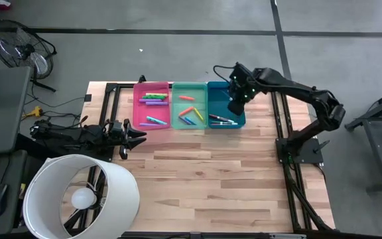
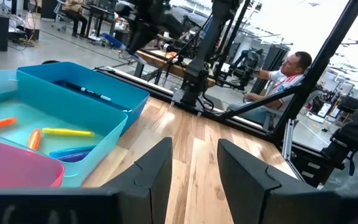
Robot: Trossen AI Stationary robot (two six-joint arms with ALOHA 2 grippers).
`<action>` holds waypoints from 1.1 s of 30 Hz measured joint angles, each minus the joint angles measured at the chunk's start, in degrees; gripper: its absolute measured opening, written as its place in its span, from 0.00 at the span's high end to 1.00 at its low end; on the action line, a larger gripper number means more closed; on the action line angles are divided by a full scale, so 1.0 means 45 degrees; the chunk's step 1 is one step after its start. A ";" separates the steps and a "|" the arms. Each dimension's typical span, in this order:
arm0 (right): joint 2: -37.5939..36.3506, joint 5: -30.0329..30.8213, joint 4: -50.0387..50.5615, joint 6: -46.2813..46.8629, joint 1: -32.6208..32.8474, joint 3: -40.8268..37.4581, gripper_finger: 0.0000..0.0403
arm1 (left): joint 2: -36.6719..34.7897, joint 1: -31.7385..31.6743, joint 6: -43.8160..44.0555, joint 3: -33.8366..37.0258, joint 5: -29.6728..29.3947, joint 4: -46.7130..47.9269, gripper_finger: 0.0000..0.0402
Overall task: Pick & Place Markers
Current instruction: Put the blue highlighter into the blue bin
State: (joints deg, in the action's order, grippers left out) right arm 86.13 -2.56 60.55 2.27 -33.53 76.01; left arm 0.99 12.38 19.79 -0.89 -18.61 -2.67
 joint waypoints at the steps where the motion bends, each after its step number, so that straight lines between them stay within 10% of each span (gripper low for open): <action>1: 0.0075 -0.0099 -0.0268 -0.0679 -0.0165 0.0000 0.96 | -0.0002 0.0000 0.0004 0.0000 -0.0001 0.0004 0.68; 14: 0.2910 0.0669 -0.2105 -0.6650 -0.0464 0.0005 0.97 | 0.0000 0.0001 0.0004 0.0000 0.0000 0.0003 0.68; 33: 0.3623 0.2452 -0.2223 -0.9586 -0.0459 0.0005 0.89 | -0.0003 0.0000 0.0001 0.0000 -0.0001 0.0004 0.68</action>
State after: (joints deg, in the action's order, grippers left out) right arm 102.43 8.47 50.54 -40.87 -35.59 76.03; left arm 0.98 12.38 19.80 -0.89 -18.62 -2.66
